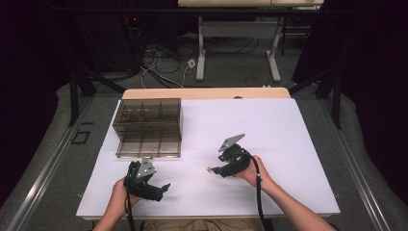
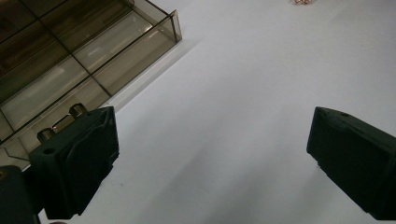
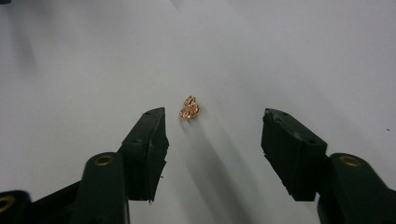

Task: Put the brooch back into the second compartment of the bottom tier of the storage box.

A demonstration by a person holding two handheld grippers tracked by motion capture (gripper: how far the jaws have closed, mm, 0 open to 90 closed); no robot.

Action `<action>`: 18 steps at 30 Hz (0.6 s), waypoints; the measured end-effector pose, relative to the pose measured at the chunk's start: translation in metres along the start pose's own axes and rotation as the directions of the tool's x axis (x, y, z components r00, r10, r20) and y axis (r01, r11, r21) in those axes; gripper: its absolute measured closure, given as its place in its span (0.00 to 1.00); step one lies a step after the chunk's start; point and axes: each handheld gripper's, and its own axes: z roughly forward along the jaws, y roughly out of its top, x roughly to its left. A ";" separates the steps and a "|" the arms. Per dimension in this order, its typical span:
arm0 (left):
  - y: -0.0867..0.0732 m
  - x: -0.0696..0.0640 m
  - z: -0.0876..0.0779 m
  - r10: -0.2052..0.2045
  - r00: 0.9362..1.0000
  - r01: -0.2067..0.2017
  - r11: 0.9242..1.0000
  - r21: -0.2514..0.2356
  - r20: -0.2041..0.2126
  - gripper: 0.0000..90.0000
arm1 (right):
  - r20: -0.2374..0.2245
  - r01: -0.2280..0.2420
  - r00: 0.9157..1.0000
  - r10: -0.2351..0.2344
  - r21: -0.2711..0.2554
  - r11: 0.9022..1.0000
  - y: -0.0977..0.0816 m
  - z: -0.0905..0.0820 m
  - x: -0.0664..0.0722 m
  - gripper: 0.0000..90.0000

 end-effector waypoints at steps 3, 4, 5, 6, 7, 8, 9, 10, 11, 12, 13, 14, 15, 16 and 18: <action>0.000 0.000 0.000 0.001 1.000 -0.001 1.000 0.000 0.000 0.03 | 0.006 -0.011 1.000 0.011 -0.004 1.000 -0.002 -0.004 -0.002 0.38; 0.000 0.000 0.000 0.000 1.000 0.000 1.000 -0.002 -0.001 0.03 | 0.007 -0.011 1.000 0.011 -0.007 1.000 -0.003 -0.006 -0.003 0.37; 0.000 0.000 0.000 0.000 1.000 0.000 1.000 -0.003 -0.004 0.03 | 0.009 -0.012 1.000 0.012 -0.005 1.000 -0.004 -0.007 -0.004 0.35; 0.000 0.000 0.000 0.004 1.000 -0.004 1.000 -0.003 -0.007 0.03 | 0.012 -0.014 1.000 0.014 -0.004 1.000 -0.005 -0.009 -0.005 0.32; 0.000 0.000 -0.001 0.000 1.000 0.000 1.000 -0.002 -0.004 0.03 | 0.016 -0.023 1.000 0.023 -0.004 1.000 -0.007 -0.010 -0.006 0.30; 0.000 0.000 -0.001 -0.001 1.000 0.001 1.000 -0.001 -0.004 0.03 | 0.012 -0.021 1.000 0.021 -0.001 1.000 -0.008 -0.011 -0.007 0.28; 0.000 0.000 -0.001 -0.001 1.000 0.001 1.000 -0.001 -0.005 0.03 | 0.010 -0.022 1.000 0.022 -0.004 1.000 -0.010 -0.013 -0.007 0.26; 0.000 0.000 -0.001 -0.002 1.000 0.002 1.000 -0.002 -0.004 0.03 | 0.016 -0.026 1.000 0.026 0.001 1.000 -0.011 -0.015 -0.008 0.24; 0.000 0.000 -0.001 0.000 1.000 0.000 1.000 -0.002 -0.005 0.03 | 0.014 -0.030 0.999 0.030 0.004 1.000 -0.013 -0.017 -0.009 0.22; 0.000 0.000 -0.001 0.001 1.000 -0.001 1.000 -0.002 -0.005 0.03 | 0.016 -0.023 1.000 0.023 0.000 1.000 -0.015 -0.018 -0.010 0.20; -0.001 0.000 -0.001 0.001 1.000 -0.001 1.000 -0.001 -0.005 0.03 | 0.020 -0.029 0.999 0.028 0.005 1.000 -0.016 -0.020 -0.011 0.19; 0.000 0.000 -0.001 0.003 1.000 -0.003 1.000 -0.002 -0.006 0.03 | 0.026 -0.028 0.999 0.027 0.009 1.000 -0.018 -0.022 -0.012 0.17; 0.000 0.000 -0.001 0.003 1.000 -0.003 1.000 -0.002 -0.006 0.03 | 0.029 -0.039 0.999 0.039 0.007 0.999 -0.020 -0.025 -0.013 0.17; -0.001 0.000 -0.001 0.001 1.000 -0.001 1.000 -0.002 -0.006 0.03 | 0.032 -0.036 0.999 0.036 -0.006 0.999 -0.021 -0.027 -0.015 0.16; -0.001 0.000 -0.001 0.002 1.000 -0.002 1.000 -0.002 -0.008 0.03 | 0.048 -0.041 0.998 0.042 -0.013 0.999 -0.023 -0.032 -0.016 0.15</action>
